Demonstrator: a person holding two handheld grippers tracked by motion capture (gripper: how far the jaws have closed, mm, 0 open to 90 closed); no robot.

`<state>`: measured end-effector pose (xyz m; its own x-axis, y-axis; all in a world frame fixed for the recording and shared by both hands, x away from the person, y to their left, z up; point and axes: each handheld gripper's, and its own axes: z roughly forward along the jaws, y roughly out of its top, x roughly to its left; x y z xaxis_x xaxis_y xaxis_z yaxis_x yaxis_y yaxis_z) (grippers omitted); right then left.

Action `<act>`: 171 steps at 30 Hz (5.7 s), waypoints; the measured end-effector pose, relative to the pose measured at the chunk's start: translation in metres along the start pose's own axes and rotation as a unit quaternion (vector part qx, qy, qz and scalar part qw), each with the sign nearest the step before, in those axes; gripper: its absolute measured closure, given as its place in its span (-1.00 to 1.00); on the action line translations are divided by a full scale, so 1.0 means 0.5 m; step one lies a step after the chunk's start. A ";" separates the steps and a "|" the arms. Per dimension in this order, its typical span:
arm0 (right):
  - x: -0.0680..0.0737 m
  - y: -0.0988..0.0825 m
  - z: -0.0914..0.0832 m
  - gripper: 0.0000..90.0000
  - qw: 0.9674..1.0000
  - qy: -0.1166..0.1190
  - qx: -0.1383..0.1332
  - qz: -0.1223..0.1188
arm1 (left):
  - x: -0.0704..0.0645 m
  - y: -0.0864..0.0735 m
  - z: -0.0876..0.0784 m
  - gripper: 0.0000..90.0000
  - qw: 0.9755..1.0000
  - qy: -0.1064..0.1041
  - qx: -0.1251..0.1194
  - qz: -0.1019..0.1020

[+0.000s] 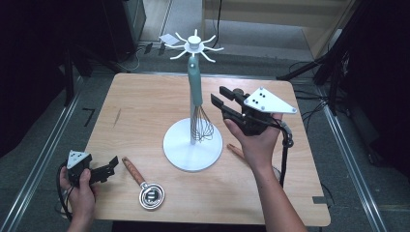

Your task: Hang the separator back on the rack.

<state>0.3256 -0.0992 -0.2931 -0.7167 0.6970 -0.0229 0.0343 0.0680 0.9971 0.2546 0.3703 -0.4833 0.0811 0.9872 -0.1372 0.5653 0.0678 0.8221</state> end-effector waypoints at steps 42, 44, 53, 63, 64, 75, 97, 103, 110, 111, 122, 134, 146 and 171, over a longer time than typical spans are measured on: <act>-0.130 -0.233 -0.097 -0.05 0.967 0.027 0.250 0.040 | 0.001 0.001 0.002 -1.00 1.000 -0.001 0.000 -0.003; -0.133 -0.237 -0.097 -0.03 0.961 0.030 0.272 0.042 | 0.001 0.001 0.002 -1.00 1.000 -0.002 0.000 -0.002; -0.141 -0.261 -0.085 0.06 0.917 0.033 0.396 0.038 | 0.001 0.001 0.002 -1.00 1.000 -0.001 0.001 -0.004; -0.140 -0.285 -0.071 0.21 0.885 0.040 0.463 0.022 | 0.001 0.001 0.002 -1.00 1.000 -0.001 0.001 -0.004; -0.140 -0.288 -0.070 0.25 0.883 0.038 0.468 0.024 | 0.001 0.001 0.002 -1.00 1.000 -0.001 0.001 -0.004; -0.141 -0.319 -0.054 0.39 0.841 0.052 0.538 0.028 | 0.001 0.001 0.002 -1.00 1.000 -0.001 0.001 -0.004; -0.134 -0.341 -0.029 0.51 0.807 0.045 0.589 -0.004 | 0.001 0.001 0.002 -1.00 1.000 -0.001 0.003 -0.001; -0.132 -0.341 -0.026 0.53 0.809 0.045 0.586 -0.014 | 0.001 0.001 0.002 -1.00 1.000 -0.001 0.003 -0.001; -0.133 -0.341 -0.026 0.56 0.810 0.045 0.584 -0.016 | 0.001 0.001 0.002 -1.00 1.000 -0.001 0.003 -0.001; -0.134 -0.341 -0.026 0.56 0.811 0.044 0.583 -0.012 | 0.000 0.001 0.002 -1.00 1.000 0.000 0.002 -0.001; -0.133 -0.349 -0.026 0.58 0.811 0.042 0.583 -0.012 | 0.000 0.001 0.002 -1.00 1.000 0.000 0.003 -0.001; -0.150 -0.353 -0.035 0.57 0.820 0.042 0.570 0.028 | 0.001 0.001 0.002 -1.00 1.000 0.000 0.002 -0.001; -0.144 -0.356 -0.038 0.59 0.835 0.027 0.549 0.022 | 0.001 0.001 0.002 -1.00 1.000 0.000 0.003 -0.002; -0.148 -0.274 -0.090 0.60 0.932 0.007 0.359 0.055 | 0.001 0.001 0.003 -1.00 1.000 -0.001 0.004 -0.004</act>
<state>0.3429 -0.1922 -0.4246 -0.6901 0.7189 0.0831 0.5618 0.4598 0.6877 0.2561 0.3706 -0.4836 0.0793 0.9863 -0.1449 0.5722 0.0740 0.8168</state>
